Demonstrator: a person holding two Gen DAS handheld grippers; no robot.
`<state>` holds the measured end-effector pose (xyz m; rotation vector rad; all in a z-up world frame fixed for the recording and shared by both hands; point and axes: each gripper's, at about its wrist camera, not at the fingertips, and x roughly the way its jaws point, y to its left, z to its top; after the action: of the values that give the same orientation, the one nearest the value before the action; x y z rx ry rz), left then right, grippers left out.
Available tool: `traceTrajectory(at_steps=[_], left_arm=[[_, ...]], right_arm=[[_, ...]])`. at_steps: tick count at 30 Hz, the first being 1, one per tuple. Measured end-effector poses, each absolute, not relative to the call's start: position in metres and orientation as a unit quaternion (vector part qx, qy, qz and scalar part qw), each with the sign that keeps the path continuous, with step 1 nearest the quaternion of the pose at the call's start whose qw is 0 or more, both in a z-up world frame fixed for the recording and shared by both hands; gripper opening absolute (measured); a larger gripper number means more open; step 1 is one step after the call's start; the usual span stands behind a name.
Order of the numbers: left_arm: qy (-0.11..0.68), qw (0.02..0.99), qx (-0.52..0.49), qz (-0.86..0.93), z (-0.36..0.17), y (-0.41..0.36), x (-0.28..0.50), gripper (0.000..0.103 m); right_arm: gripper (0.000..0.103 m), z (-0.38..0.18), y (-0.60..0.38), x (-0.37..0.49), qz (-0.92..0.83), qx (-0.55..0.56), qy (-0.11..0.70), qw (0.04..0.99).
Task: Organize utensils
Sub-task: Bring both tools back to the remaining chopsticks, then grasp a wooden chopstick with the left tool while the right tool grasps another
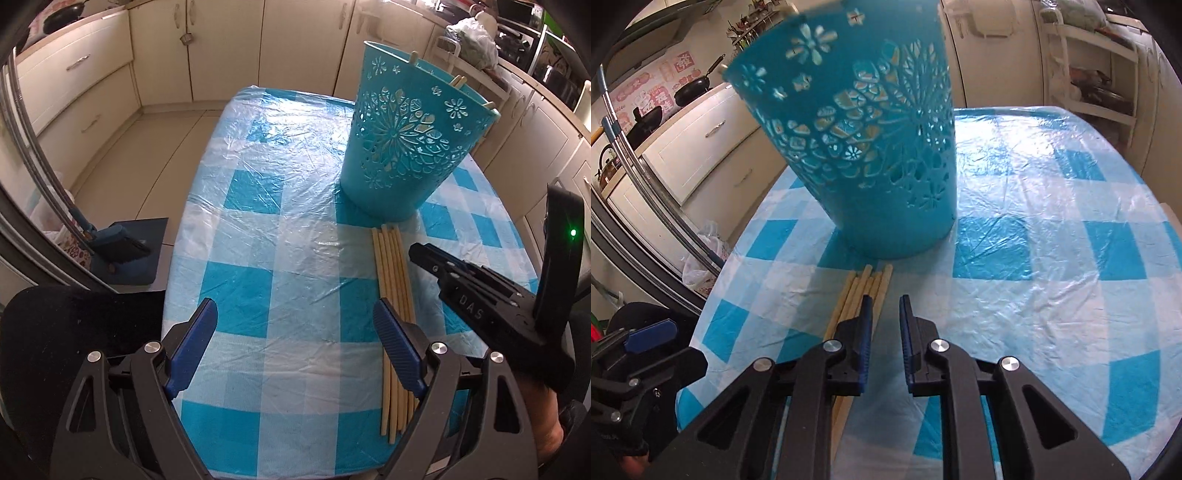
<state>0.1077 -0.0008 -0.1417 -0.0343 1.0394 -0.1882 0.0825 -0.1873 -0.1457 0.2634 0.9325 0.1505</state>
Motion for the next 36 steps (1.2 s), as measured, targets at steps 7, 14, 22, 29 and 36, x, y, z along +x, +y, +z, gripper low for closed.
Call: traceTrajectory(at_steps=[7,14,22,29,36], left_arm=[[0.504,0.859,-0.002,-0.088,-0.147,-0.013,0.124,0.082],[0.520,0.849,0.019,-0.092,-0.162,-0.032,0.143,0.082],[0.517,0.850,0.048,-0.089,-0.170,-0.059,0.163,0.082],[0.522,0.846,0.067,-0.082,-0.179,-0.070,0.173,0.082],[0.522,0.846,0.082,-0.078,-0.185,-0.078,0.174,0.082]], right_arm=[[0.013,-0.151,-0.178,0.079,0.071,0.091,0.450,0.885],[0.011,-0.149,-0.177,0.079,0.069,0.062,0.455,0.886],[0.011,-0.150,-0.198,0.074,0.067,0.082,0.459,0.882],[0.011,-0.149,-0.204,0.074,0.066,0.093,0.457,0.882],[0.011,-0.149,-0.211,0.074,0.065,0.097,0.454,0.883]])
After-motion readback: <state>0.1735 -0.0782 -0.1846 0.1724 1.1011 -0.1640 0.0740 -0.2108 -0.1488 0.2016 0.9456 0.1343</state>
